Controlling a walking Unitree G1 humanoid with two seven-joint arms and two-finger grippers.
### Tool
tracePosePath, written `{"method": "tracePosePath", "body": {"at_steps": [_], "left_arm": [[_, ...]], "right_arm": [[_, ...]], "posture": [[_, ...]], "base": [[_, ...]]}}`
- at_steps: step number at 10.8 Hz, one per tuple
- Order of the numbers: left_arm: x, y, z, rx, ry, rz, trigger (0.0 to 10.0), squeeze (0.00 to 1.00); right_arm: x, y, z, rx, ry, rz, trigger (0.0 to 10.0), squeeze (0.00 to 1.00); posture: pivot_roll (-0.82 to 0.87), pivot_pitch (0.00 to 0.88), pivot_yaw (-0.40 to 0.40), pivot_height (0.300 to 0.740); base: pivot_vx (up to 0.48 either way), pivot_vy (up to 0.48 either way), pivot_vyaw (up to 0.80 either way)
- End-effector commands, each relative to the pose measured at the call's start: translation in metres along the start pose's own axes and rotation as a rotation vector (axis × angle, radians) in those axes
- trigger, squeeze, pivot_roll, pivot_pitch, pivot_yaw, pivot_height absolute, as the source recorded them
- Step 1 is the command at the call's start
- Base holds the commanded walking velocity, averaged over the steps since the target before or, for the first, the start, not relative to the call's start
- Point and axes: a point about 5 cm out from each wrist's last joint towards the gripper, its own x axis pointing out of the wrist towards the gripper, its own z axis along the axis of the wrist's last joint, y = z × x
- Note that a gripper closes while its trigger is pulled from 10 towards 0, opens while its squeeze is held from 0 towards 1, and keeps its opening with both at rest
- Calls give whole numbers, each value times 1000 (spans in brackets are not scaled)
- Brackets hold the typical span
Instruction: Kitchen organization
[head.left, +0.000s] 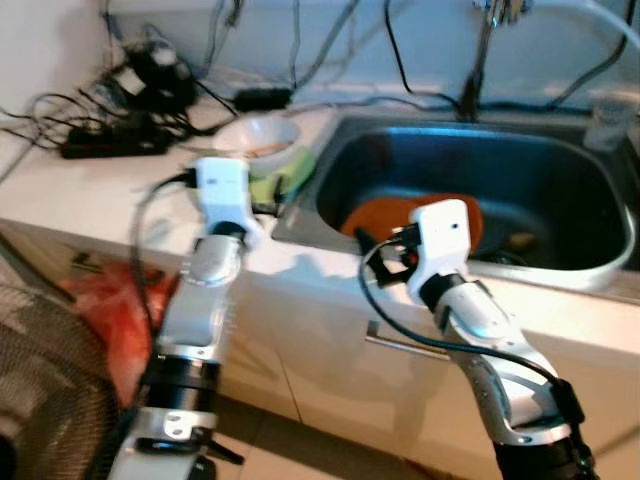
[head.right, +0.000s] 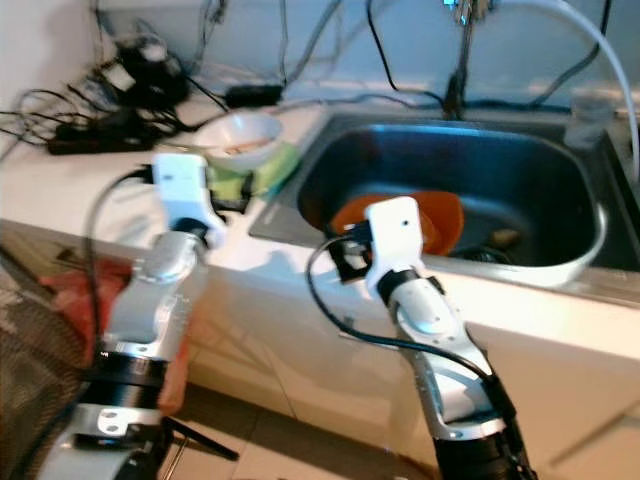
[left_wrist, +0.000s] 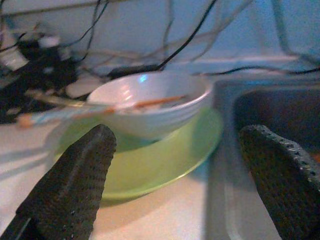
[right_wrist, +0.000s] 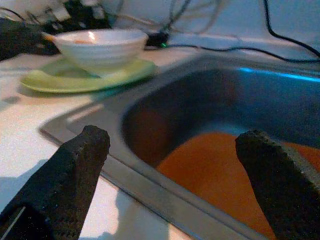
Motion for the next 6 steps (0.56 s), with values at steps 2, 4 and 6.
{"method": "tracePosePath", "body": {"at_steps": [2,4,6], "left_arm": [[1,27,-2,39,12,125,10000,0],[1,34,-4,55,13,148,10000,0],[3,41,-8,43,30,179,10000,0]], "right_arm": [[0,5,4,1,-10,37,10000,0],[-3,7,3,-9,-7,73,10000,0],[-2,7,3,0,-3,70,10000,0]], "posture": [[-36,0,94,740],[-29,0,83,740],[-34,0,83,740]], "base": [[0,0,0],[0,0,0],[0,0,0]]}}
